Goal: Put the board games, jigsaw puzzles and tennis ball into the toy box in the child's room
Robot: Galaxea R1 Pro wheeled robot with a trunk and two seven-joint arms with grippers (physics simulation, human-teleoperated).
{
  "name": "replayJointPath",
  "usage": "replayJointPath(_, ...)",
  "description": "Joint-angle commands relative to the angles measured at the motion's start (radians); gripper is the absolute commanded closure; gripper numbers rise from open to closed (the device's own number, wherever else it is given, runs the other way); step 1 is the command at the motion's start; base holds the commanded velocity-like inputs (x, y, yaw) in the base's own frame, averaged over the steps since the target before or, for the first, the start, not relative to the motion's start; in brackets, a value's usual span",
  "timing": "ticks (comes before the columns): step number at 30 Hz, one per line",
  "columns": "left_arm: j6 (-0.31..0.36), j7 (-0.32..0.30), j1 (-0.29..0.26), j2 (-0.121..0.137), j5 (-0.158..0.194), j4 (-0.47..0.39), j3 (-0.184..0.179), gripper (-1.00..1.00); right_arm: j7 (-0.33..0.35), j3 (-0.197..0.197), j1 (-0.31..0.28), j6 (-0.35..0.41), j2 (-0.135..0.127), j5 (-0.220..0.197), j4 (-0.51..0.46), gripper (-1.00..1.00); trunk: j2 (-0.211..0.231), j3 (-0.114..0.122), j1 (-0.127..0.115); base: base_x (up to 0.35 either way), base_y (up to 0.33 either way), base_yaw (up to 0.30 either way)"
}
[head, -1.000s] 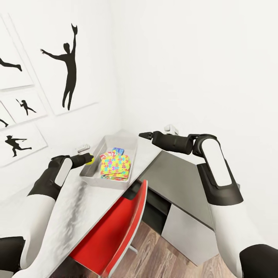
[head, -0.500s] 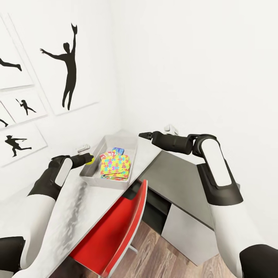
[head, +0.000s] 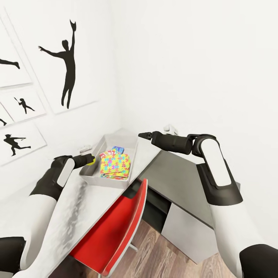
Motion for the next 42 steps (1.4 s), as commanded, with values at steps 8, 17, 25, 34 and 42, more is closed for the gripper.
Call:
replayJointPath(8, 0.003, 0.009, -0.001, 0.001, 0.010, -0.001, -0.009, 1.00, -0.010, 0.000, -0.001, -0.001, 0.000, -0.009, -0.001, -1.00, -0.002, -0.002, 0.001, 0.000, 0.000, 0.000)
replayJointPath(17, 0.000, 0.010, -0.001, 0.001, 0.010, -0.001, -0.009, -1.00, -0.010, 0.000, 0.000, -0.007, 0.000, -0.008, 0.000, -1.00, -0.002, -0.002, 0.001, 0.000, 0.000, 0.000)
replayJointPath(25, 0.000, 0.010, -0.001, 0.001, 0.010, -0.001, -0.009, -1.00, -0.010, 0.000, 0.000, -0.009, 0.000, -0.008, 0.001, -1.00, -0.002, -0.002, 0.001, 0.000, 0.000, 0.000)
replayJointPath(34, 0.001, 0.009, -0.001, 0.002, 0.010, -0.001, -0.008, -1.00, -0.009, 0.000, 0.000, -0.007, 0.000, -0.008, 0.003, -1.00, -0.002, -0.002, 0.001, 0.000, 0.000, 0.000)
replayJointPath(42, 0.038, 0.001, -0.001, 0.006, 0.021, -0.003, 0.002, -1.00, -0.010, -0.004, 0.000, -0.010, 0.000, -0.006, 0.004, -1.00, -0.002, 0.000, 0.001, 0.000, 0.000, 0.000)
